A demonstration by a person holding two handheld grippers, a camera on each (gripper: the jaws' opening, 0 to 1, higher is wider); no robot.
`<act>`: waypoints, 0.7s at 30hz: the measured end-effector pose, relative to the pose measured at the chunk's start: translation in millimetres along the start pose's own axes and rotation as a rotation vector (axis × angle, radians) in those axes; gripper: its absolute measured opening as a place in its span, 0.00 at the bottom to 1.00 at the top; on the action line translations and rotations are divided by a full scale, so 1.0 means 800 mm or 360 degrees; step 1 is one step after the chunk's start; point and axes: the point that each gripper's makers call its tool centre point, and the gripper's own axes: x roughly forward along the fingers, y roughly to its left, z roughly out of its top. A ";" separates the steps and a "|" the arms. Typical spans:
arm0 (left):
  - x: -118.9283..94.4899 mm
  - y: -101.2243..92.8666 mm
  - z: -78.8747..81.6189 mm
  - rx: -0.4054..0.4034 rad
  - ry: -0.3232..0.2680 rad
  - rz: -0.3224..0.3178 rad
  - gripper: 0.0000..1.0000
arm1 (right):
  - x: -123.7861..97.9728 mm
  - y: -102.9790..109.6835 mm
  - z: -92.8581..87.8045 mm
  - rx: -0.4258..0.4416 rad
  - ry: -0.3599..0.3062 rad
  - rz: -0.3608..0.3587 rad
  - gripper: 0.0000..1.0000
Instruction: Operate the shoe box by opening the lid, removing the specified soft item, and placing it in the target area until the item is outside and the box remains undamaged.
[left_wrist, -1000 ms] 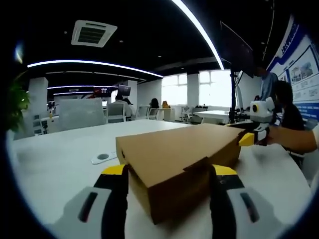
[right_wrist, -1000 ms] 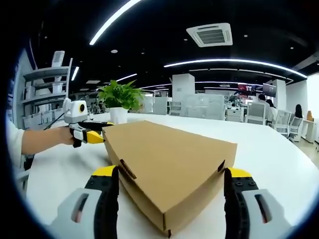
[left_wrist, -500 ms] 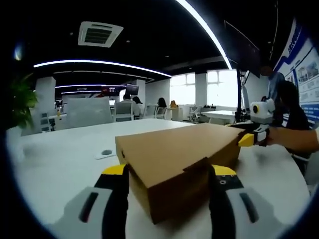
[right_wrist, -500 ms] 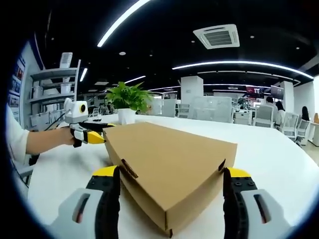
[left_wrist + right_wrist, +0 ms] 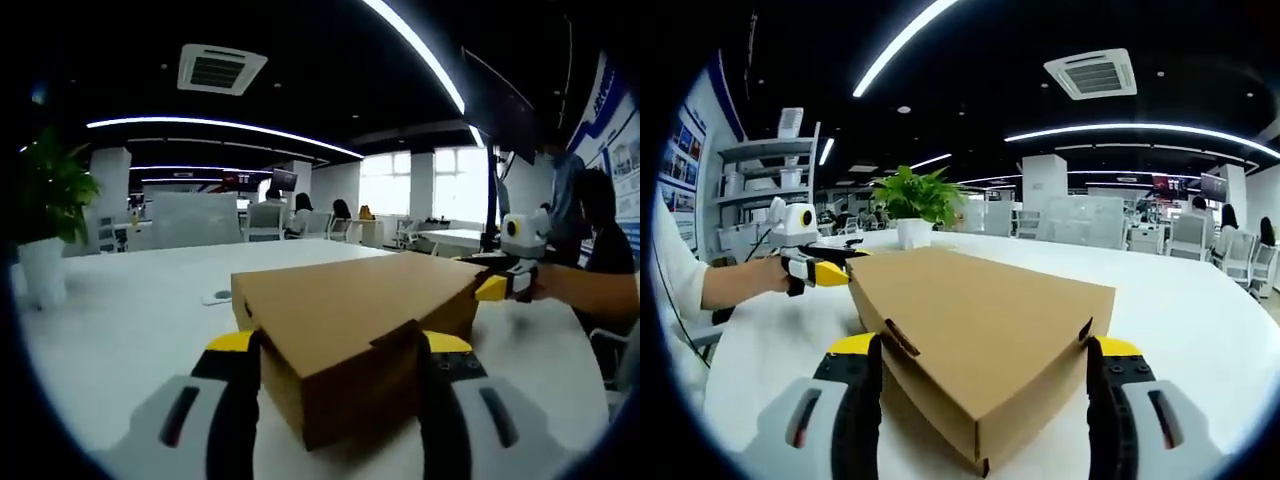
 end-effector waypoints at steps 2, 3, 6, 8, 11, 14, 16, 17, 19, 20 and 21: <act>-0.006 -0.002 0.001 -0.0021 0.0004 0.0002 0.63 | -0.002 0.002 0.000 -0.0002 0.0010 0.0016 0.86; -0.009 -0.002 0.000 -0.0028 0.0004 0.0002 0.62 | -0.002 0.003 0.000 0.0000 0.0010 0.0025 0.86; -0.016 -0.006 -0.001 -0.0043 -0.0011 0.0012 0.62 | -0.004 0.006 -0.001 -0.0002 0.0006 0.0045 0.86; -0.019 -0.007 -0.002 -0.0047 -0.0029 0.0025 0.62 | -0.004 0.007 -0.001 -0.0004 0.0006 0.0056 0.86; -0.026 -0.009 -0.002 -0.0075 -0.0071 0.0043 0.62 | -0.005 0.010 -0.001 -0.0005 0.0006 0.0075 0.86; -0.034 -0.012 -0.003 -0.0077 -0.0083 0.0054 0.62 | -0.007 0.016 -0.001 -0.0008 0.0008 0.0089 0.86; -0.040 -0.013 -0.003 -0.0076 -0.0088 0.0060 0.62 | -0.009 0.020 -0.001 -0.0011 0.0005 0.0099 0.86; -0.044 -0.013 -0.003 -0.0095 -0.0093 0.0057 0.61 | -0.010 0.022 -0.001 -0.0012 0.0003 0.0105 0.86; -0.049 -0.013 -0.002 -0.0128 -0.0105 0.0049 0.61 | -0.011 0.025 -0.001 -0.0013 0.0002 0.0113 0.86; -0.053 -0.014 -0.002 -0.0147 -0.0114 0.0045 0.60 | -0.012 0.027 -0.001 -0.0015 0.0006 0.0118 0.86; -0.055 -0.015 -0.002 -0.0149 -0.0117 0.0044 0.60 | -0.013 0.029 -0.001 -0.0018 0.0013 0.0122 0.86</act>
